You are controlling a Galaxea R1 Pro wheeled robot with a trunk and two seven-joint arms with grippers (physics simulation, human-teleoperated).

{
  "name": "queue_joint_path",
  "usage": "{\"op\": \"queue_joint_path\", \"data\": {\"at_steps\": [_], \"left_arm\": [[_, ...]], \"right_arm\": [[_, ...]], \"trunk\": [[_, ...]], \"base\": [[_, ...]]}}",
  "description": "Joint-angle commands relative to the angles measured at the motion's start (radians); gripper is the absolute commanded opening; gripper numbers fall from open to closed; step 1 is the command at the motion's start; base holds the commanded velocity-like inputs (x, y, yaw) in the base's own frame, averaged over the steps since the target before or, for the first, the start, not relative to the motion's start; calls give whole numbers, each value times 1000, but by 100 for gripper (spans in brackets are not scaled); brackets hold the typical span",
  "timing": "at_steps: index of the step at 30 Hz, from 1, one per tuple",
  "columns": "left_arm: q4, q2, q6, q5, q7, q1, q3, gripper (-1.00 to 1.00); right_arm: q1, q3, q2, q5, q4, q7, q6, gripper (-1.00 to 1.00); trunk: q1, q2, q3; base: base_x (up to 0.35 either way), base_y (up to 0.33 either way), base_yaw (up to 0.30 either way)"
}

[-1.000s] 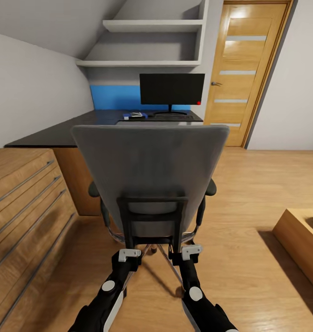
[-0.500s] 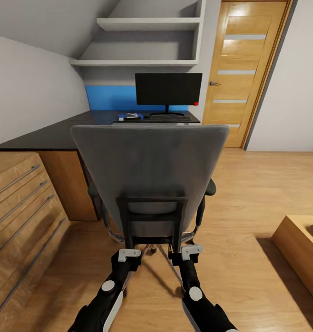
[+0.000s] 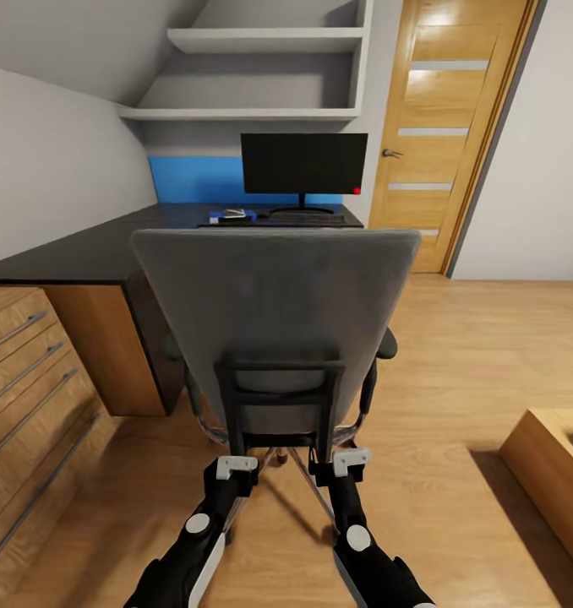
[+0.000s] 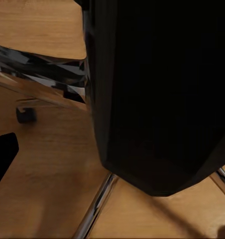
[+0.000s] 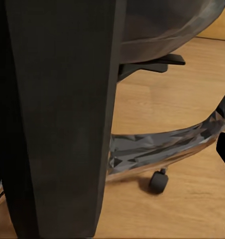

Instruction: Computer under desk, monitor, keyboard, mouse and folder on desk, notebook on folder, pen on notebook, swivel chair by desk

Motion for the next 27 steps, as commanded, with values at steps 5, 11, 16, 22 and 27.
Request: {"op": "queue_joint_path", "data": {"at_steps": [5, 11, 16, 22, 27], "left_arm": [[1, 1, -3, -3, 8, 0, -2, 100], [10, 2, -3, -1, 9, -1, 0, 100], [11, 2, -3, -2, 10, 0, -1, 100], [11, 2, -4, -2, 10, -1, -2, 100], [11, 2, -4, -3, 10, -1, -2, 100]], "right_arm": [[-1, 0, 0, 6, 1, -11, -2, 100], [-1, -1, 0, 6, 0, -11, -2, 100], [-1, -2, 0, 6, -1, -11, -2, 100], [-1, -2, 0, 6, -1, -11, -2, 100], [-1, -2, 0, 6, -1, -11, -2, 100]], "trunk": [[0, 0, -1], [0, 0, -1], [0, 0, -1], [0, 0, -1], [0, 0, -1]], "base": [[320, -3, 0], [334, 0, 0], [335, 0, 0], [335, 0, 0], [335, 0, 0]]}}
